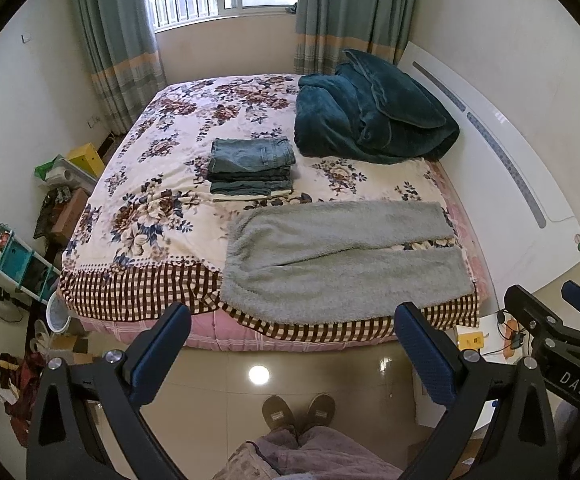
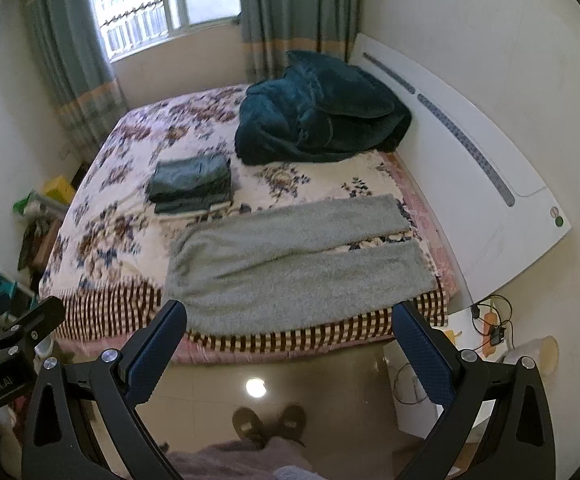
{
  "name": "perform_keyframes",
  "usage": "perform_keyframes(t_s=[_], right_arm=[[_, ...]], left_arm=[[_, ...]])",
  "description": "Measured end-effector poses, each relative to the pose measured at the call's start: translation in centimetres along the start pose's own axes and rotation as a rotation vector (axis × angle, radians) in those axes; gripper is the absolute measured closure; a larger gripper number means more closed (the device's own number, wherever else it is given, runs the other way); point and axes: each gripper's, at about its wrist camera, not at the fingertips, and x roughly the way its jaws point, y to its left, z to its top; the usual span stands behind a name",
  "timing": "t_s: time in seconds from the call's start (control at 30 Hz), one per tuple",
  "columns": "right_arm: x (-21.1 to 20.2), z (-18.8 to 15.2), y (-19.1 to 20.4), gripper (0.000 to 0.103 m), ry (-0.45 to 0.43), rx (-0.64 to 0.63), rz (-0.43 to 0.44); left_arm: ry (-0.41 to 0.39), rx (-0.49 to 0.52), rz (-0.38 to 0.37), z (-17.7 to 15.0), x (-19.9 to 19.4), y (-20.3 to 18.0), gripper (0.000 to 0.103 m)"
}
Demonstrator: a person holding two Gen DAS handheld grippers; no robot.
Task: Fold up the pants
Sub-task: 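Lower both tools to the grey pants and grasp the leg ends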
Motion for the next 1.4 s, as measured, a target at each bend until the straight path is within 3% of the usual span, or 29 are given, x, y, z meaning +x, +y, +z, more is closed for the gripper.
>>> perform_keyframes(t_s=[0.1,0.27,0.33,0.6,0.7,0.9,1.07,1.23,1.4], right_arm=[[1.5,0.4,-0.3,0.0,-0.021,0.038,-0.002],[7.1,2.9,-1.8,0.0,0.033,0.12,0.045],[10.3,3.9,-2.7,0.0,0.063,0.159,0.039],[25.5,9.0,-7.0,0.0,0.176,0.246,-0.039],[33.2,11.8,-9.7,0.0,0.219,0.263,-0.065],[51.9,18.2,-16.4,0.0,0.311,0.343,-0.083],[68.9,22.5,-22.5,0.0,0.364,0.436,-0.098],[83.5,24.8,-26.6,0.0,0.396,0.501,-0.156],[94.1,25.3,-28.4,0.0,0.451,0.51,-0.238]], left_arm=[[-0.032,-0.005,0.027,0.8,1.0,0.8,0.0],[-0.077,-0.002,0.059,3.1,4.5,2.0,0.0],[-0.086,0.005,0.105,4.5,6.9,2.5,0.0],[0.045,-0.083,0.175,9.6,19.1,3.3,0.0],[0.103,-0.138,0.201,11.6,23.6,3.0,0.0],[0.258,-0.309,0.261,16.3,36.7,1.5,0.0],[0.415,-0.455,0.284,18.5,50.5,-1.0,0.0],[0.542,-0.539,0.303,19.2,63.5,-2.6,0.0],[0.619,-0.748,0.324,19.0,72.9,-0.4,0.0]])
